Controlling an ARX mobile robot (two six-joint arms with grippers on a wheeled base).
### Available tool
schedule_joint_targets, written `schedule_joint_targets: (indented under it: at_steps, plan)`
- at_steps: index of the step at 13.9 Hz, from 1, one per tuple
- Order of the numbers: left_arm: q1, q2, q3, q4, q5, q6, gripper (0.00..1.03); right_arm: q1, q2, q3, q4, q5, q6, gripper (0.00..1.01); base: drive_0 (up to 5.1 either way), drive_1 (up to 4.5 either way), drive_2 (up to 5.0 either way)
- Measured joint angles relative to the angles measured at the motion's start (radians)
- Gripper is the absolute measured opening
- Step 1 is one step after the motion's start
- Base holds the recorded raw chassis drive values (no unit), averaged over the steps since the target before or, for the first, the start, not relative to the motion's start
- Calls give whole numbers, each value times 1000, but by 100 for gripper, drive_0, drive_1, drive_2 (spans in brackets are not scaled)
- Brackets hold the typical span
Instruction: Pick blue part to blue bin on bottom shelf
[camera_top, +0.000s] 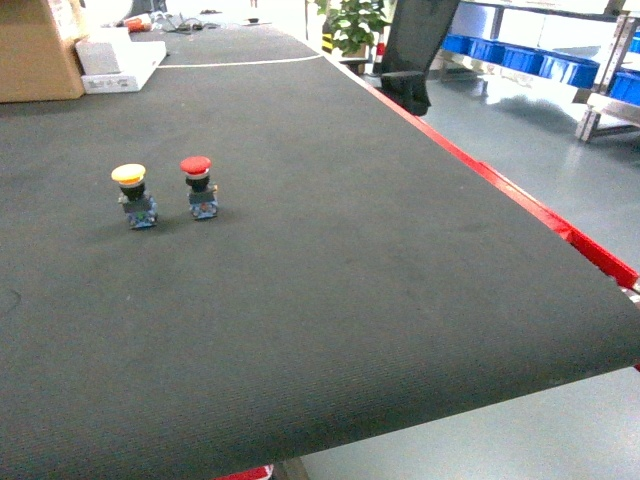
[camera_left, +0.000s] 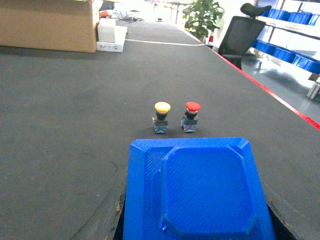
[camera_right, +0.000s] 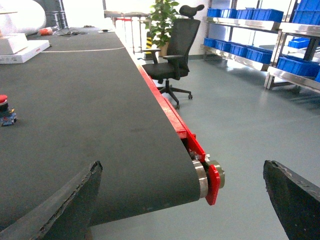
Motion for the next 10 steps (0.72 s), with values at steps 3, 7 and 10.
schedule_joint_targets:
  at_steps: [3,7,10]
  plan:
    - [0,0,0,0,0,0,43,0,0,0,0,0,0,98,-154,-154,-154]
    - [0,0,0,0,0,0,43,0,0,0,-1,0,0,98,-146,-146,-146]
    - [0,0,0,0,0,0,43,0,0,0,-1,0,0,98,-159,-159,-159]
